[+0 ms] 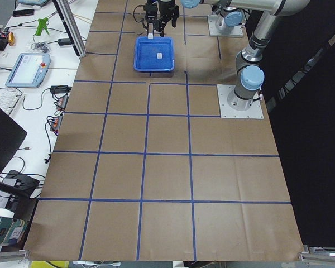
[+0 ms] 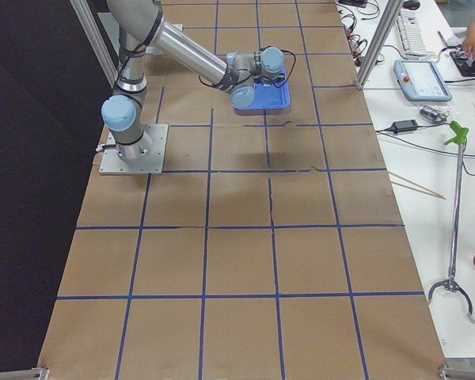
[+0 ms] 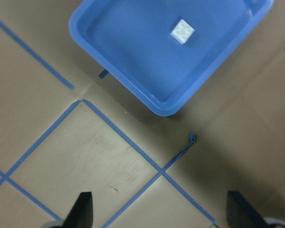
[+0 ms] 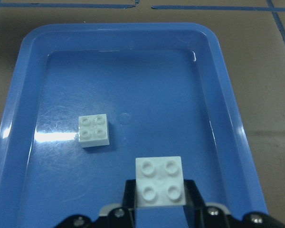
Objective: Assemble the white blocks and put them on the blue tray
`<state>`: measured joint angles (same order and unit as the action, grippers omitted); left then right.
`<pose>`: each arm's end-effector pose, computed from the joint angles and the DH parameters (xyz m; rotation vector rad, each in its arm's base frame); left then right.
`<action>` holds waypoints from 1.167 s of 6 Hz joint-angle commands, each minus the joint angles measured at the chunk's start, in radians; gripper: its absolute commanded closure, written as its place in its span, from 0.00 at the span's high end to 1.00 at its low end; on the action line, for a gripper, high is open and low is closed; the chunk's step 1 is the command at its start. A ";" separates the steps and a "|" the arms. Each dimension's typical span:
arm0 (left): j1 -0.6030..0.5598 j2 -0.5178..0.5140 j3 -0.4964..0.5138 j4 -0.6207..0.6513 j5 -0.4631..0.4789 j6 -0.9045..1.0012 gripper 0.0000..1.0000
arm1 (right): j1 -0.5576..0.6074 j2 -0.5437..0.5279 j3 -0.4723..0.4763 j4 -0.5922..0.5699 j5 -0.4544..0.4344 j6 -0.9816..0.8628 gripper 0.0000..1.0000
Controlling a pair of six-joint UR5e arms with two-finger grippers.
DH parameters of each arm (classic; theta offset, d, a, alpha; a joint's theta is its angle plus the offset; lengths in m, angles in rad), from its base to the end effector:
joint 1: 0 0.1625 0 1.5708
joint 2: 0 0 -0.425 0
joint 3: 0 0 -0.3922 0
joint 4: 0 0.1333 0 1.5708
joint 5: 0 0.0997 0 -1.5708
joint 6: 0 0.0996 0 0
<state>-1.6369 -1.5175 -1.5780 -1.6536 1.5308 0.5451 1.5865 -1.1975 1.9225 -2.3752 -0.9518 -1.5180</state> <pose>-0.1677 -0.4550 0.5019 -0.9297 -2.9508 -0.0405 0.1998 -0.5513 0.2252 -1.8737 1.8958 -0.6590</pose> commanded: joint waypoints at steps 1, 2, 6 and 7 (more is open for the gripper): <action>0.041 0.031 0.000 0.009 0.002 -0.219 0.99 | 0.038 0.078 0.030 -0.113 -0.010 0.065 0.39; 0.066 0.036 -0.002 0.023 0.003 -0.305 0.99 | 0.038 0.076 0.073 -0.154 -0.010 0.068 0.39; 0.077 0.048 -0.002 0.034 0.003 -0.496 0.99 | 0.061 0.075 0.095 -0.153 -0.012 0.084 0.39; 0.077 0.048 0.000 0.034 0.003 -0.496 0.99 | 0.072 0.075 0.096 -0.153 -0.012 0.085 0.39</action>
<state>-1.5608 -1.4697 -1.5797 -1.6208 1.5340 0.0508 1.6466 -1.1228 2.0151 -2.5277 -0.9633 -1.4341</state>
